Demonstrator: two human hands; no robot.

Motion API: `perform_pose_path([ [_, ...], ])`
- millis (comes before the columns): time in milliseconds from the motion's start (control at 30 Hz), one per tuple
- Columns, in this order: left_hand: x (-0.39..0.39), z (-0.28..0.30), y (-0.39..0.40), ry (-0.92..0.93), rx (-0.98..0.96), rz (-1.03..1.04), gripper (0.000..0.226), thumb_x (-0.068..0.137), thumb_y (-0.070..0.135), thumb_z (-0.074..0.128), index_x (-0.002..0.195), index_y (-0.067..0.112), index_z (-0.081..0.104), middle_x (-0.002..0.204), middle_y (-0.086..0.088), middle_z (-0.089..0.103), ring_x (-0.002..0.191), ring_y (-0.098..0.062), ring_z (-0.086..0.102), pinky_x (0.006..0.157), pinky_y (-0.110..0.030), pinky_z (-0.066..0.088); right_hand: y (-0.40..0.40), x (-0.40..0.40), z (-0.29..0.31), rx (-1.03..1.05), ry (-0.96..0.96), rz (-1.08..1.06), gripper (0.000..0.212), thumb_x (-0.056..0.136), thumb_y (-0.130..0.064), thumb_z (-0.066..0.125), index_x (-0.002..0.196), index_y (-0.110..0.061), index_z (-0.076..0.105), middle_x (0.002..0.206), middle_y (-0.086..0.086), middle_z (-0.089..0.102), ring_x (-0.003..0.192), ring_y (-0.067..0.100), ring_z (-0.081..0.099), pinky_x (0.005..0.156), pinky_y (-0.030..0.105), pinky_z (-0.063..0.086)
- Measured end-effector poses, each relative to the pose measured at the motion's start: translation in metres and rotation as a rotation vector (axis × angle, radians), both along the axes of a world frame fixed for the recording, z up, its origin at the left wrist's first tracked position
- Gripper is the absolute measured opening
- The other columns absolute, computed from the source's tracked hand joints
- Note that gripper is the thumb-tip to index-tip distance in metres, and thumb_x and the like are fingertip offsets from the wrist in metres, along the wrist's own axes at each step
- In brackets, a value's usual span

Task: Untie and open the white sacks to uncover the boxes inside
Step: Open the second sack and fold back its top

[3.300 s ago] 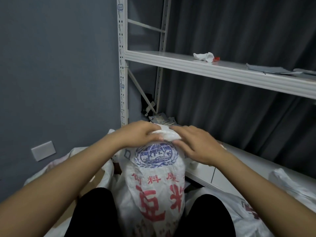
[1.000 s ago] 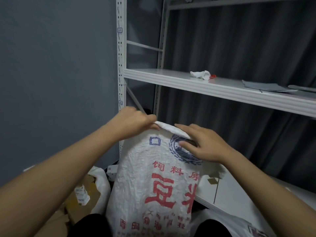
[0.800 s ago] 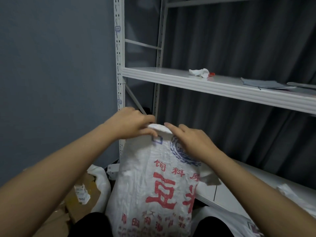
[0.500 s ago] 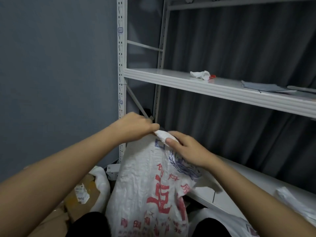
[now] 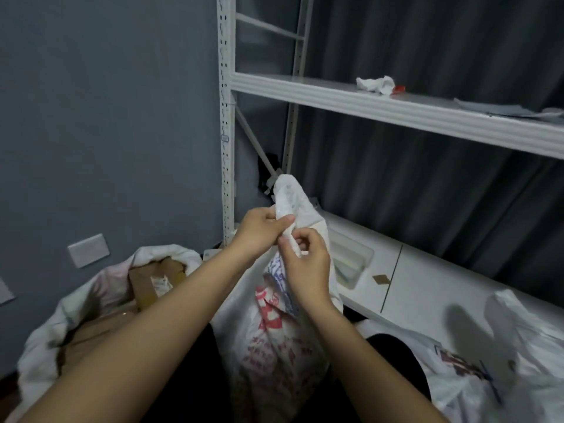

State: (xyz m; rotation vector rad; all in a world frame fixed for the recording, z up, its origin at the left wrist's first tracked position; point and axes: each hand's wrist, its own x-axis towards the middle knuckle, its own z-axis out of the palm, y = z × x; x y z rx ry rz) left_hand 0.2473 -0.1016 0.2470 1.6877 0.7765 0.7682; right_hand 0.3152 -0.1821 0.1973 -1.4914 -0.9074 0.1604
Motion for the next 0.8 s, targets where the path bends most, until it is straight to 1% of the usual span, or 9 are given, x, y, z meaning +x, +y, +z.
perform_pose_path([
  [67, -0.005, -0.004, 0.001, -0.042, -0.058, 0.026, 0.021, 0.091, 0.012, 0.061, 0.07, 0.013, 0.059, 0.051, 0.012, 0.056, 0.046, 0.002, 0.054, 0.047, -0.011, 0.041, -0.011, 0.001, -0.003, -0.08, -0.005, 0.181, 0.011, 0.086, -0.015, 0.069, 0.093, -0.022, 0.066, 0.093, -0.006, 0.066, 0.083, 0.001, 0.059, 0.075, 0.01, 0.043],
  [133, -0.013, -0.008, 0.005, -0.008, -0.063, -0.025, 0.014, 0.09, 0.009, 0.062, 0.077, 0.012, 0.064, 0.062, 0.006, 0.062, 0.057, -0.003, 0.059, 0.053, -0.013, 0.045, -0.023, 0.015, -0.002, -0.067, -0.158, 0.228, 0.017, 0.086, -0.011, 0.064, 0.1, -0.019, 0.069, 0.098, -0.005, 0.067, 0.086, 0.003, 0.06, 0.079, 0.012, 0.045],
  [233, -0.025, -0.014, 0.009, 0.11, -0.01, -0.144, 0.004, 0.087, 0.01, 0.066, 0.085, 0.009, 0.069, 0.071, -0.001, 0.066, 0.065, -0.011, 0.059, 0.063, -0.02, 0.048, -0.026, 0.042, 0.014, -0.082, -0.622, 0.114, 0.046, 0.078, -0.008, 0.055, 0.123, -0.018, 0.06, 0.117, -0.007, 0.059, 0.105, 0.007, 0.052, 0.093, 0.021, 0.04],
  [333, -0.033, -0.018, 0.008, 0.227, 0.11, -0.224, 0.015, 0.085, 0.012, 0.068, 0.087, -0.002, 0.068, 0.074, -0.007, 0.061, 0.069, -0.016, 0.053, 0.067, -0.031, 0.042, -0.004, 0.065, 0.035, -0.324, -1.216, 0.175, 0.069, 0.072, -0.006, 0.057, 0.138, -0.022, 0.047, 0.144, 0.004, 0.043, 0.135, 0.025, 0.033, 0.109, 0.04, 0.028],
  [400, -0.041, -0.018, 0.011, 0.358, 0.221, -0.24, 0.016, 0.083, 0.016, 0.07, 0.086, 0.001, 0.069, 0.073, -0.007, 0.06, 0.068, -0.016, 0.051, 0.066, -0.034, 0.041, 0.012, 0.073, 0.042, -0.457, -1.513, 0.213, 0.052, 0.069, -0.012, 0.068, 0.12, -0.019, 0.061, 0.131, 0.01, 0.055, 0.131, 0.033, 0.04, 0.11, 0.047, 0.023],
  [467, -0.049, -0.02, 0.015, 0.489, 0.3, -0.271, 0.01, 0.082, 0.022, 0.071, 0.086, 0.013, 0.07, 0.078, -0.005, 0.068, 0.071, -0.017, 0.058, 0.07, -0.038, 0.047, 0.017, 0.071, 0.046, -0.625, -1.631, 0.294, 0.024, 0.072, -0.022, 0.07, 0.095, -0.015, 0.064, 0.098, 0.009, 0.066, 0.107, 0.032, 0.058, 0.101, 0.044, 0.03],
  [567, -0.061, -0.024, 0.009, 0.631, 0.456, -0.228, 0.012, 0.088, 0.033, 0.062, 0.095, 0.024, 0.063, 0.093, 0.004, 0.066, 0.088, -0.018, 0.06, 0.077, -0.033, 0.046, 0.015, 0.058, 0.049, -0.941, -1.446, 0.397, 0.018, 0.088, -0.037, 0.058, 0.083, -0.02, 0.054, 0.088, 0.004, 0.066, 0.089, 0.026, 0.06, 0.068, 0.033, 0.038],
  [667, -0.063, -0.036, -0.008, 0.629, 0.615, -0.08, 0.051, 0.089, 0.054, 0.052, 0.129, 0.023, 0.046, 0.117, 0.0, 0.058, 0.106, -0.02, 0.056, 0.086, -0.038, 0.047, 0.017, 0.046, 0.049, -0.983, -1.061, 0.508, 0.036, 0.082, -0.04, 0.069, 0.062, -0.023, 0.044, 0.066, -0.005, 0.052, 0.07, 0.017, 0.048, 0.058, 0.031, 0.032],
  [800, -0.069, -0.045, -0.008, 0.631, 0.791, -0.12, 0.037, 0.093, 0.049, 0.047, 0.107, 0.018, 0.059, 0.104, 0.001, 0.056, 0.1, -0.019, 0.056, 0.08, -0.04, 0.048, 0.016, 0.047, 0.06, -0.992, -0.907, 0.583, 0.031, 0.072, -0.039, 0.078, 0.076, -0.021, 0.053, 0.073, -0.006, 0.053, 0.07, 0.015, 0.049, 0.058, 0.03, 0.035],
])
